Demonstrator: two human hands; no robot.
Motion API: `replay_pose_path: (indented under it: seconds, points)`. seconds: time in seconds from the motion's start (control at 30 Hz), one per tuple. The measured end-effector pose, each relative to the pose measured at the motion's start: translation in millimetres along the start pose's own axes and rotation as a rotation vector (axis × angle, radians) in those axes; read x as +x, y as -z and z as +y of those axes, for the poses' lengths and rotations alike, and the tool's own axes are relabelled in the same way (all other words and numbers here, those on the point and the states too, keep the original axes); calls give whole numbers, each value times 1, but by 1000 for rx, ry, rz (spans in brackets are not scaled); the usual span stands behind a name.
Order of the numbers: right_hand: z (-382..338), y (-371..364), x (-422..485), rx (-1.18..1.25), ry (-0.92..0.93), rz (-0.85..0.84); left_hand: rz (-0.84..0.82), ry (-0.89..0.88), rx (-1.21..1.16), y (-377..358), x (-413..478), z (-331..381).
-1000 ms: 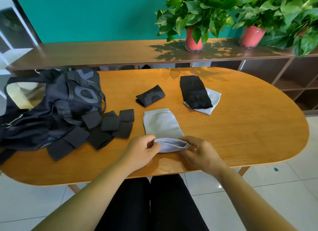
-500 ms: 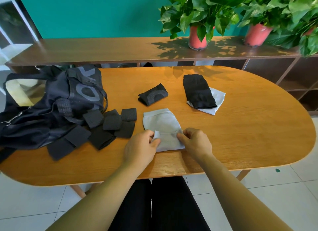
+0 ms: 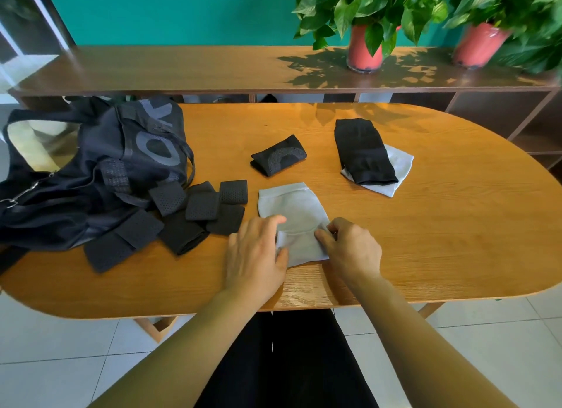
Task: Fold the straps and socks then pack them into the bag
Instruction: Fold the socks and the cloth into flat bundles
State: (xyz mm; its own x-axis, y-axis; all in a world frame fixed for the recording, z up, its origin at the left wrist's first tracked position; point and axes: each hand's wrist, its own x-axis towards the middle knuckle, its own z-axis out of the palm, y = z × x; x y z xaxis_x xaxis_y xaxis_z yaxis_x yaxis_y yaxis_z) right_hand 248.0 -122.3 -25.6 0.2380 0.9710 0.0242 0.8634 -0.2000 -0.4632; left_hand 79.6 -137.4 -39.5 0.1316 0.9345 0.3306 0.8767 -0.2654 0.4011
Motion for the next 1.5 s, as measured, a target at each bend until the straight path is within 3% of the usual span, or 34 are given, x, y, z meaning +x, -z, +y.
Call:
replay_pose_path:
  seconds: [0.07,0.2,0.33,0.53,0.67,0.73,0.8,0.87,0.97,1.23,1.5]
  points:
    - [0,1,-1,51,-14,-2,21,-2,-75,0,-1,0]
    - [1,1,-4,106,-29,-9,15,190,-358,2,4,5]
    - [0,2,-6,104,-23,-11,-12,204,-322,3,7,5]
    - [-5,2,-6,-3,-22,2,-107,-43,27,2,-2,3]
    - [-6,0,-9,18,-12,45,-59,-137,-4,6,-2,4]
    - [-3,0,-12,47,113,176,-164,-169,-14,9,-2,11]
    - [3,1,-17,-32,416,250,-374,-193,100,9,-8,15]
    - [14,-5,-24,-141,684,53,-490,-230,224,10,-16,16]
    - [27,-6,-32,-224,705,-279,-517,-268,339,9,-22,12]
    - [35,1,-34,-300,548,-342,-617,-268,329,17,-23,-10]
    - [23,4,-53,-372,495,-289,-695,-450,315,32,-1,-30]
